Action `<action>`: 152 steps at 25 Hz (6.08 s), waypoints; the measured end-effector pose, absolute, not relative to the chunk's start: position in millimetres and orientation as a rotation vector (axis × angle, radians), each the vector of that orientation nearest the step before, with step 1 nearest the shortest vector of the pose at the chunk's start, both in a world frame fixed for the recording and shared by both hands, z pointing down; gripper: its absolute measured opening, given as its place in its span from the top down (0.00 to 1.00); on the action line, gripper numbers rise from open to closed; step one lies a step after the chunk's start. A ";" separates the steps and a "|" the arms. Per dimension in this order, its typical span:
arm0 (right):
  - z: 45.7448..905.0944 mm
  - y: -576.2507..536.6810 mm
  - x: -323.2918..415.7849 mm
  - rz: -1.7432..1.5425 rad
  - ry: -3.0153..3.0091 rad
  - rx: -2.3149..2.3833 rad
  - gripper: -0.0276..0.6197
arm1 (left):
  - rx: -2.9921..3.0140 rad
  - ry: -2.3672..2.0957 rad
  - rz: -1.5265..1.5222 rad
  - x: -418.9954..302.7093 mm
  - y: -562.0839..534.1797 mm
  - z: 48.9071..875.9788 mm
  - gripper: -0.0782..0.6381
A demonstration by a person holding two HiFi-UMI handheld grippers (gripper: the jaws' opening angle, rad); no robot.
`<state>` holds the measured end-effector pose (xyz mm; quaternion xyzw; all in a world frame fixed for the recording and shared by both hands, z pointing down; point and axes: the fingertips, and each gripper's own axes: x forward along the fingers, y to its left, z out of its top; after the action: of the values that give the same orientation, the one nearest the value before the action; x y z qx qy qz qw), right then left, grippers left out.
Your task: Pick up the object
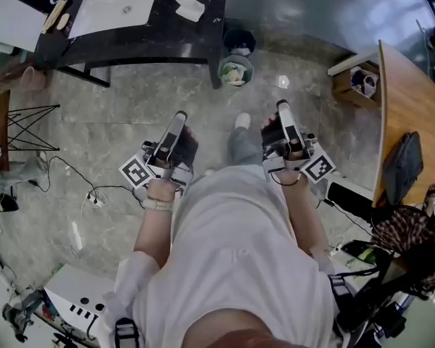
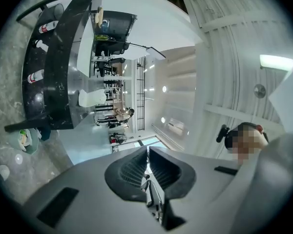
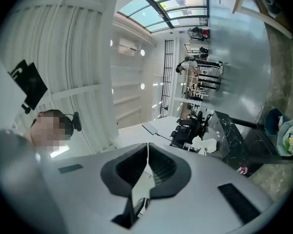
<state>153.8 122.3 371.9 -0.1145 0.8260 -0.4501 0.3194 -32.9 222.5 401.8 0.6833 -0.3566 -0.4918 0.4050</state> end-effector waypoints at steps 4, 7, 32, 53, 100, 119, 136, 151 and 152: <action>374.6 66.6 136.5 -1.226 2.167 -0.275 0.92 | 1.720 -0.945 -1.242 -48.8 174.1 401.1 0.88; 375.5 29.5 124.8 -1.251 2.181 -0.252 0.92 | 1.721 -0.995 -1.242 -58.9 141.8 397.6 0.88; 380.7 -162.3 63.3 -1.383 2.284 -0.067 0.92 | 1.646 -1.499 -0.889 -127.0 -62.5 429.1 0.54; 376.3 -154.5 13.7 -1.298 2.323 -0.279 0.92 | 2.042 -1.821 0.197 -182.2 -127.6 490.9 0.28; 376.7 -167.5 4.3 -1.175 2.412 -0.575 0.92 | 2.094 -1.870 0.273 -202.2 -229.4 572.0 0.07; 377.3 -164.1 3.5 -1.173 2.394 -0.605 0.92 | 2.087 -1.900 0.247 -205.1 -230.7 564.2 0.18; 379.3 -164.2 -17.9 -1.226 2.411 -0.464 0.92 | 2.150 -1.936 0.125 -207.0 -209.7 496.6 0.19; 377.1 -133.2 -81.6 -1.343 2.460 -0.124 0.92 | 1.969 -2.034 -0.330 -250.1 -120.0 421.3 0.19; 377.5 -130.5 -86.6 -1.352 2.461 -0.105 0.92 | 1.954 -2.038 -0.362 -253.1 -112.8 417.6 0.19</action>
<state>-86.6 -130.5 377.5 -0.0368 0.8638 -0.4746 0.1649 -253.1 -112.8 417.6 0.6790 -0.7082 -0.1258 0.1473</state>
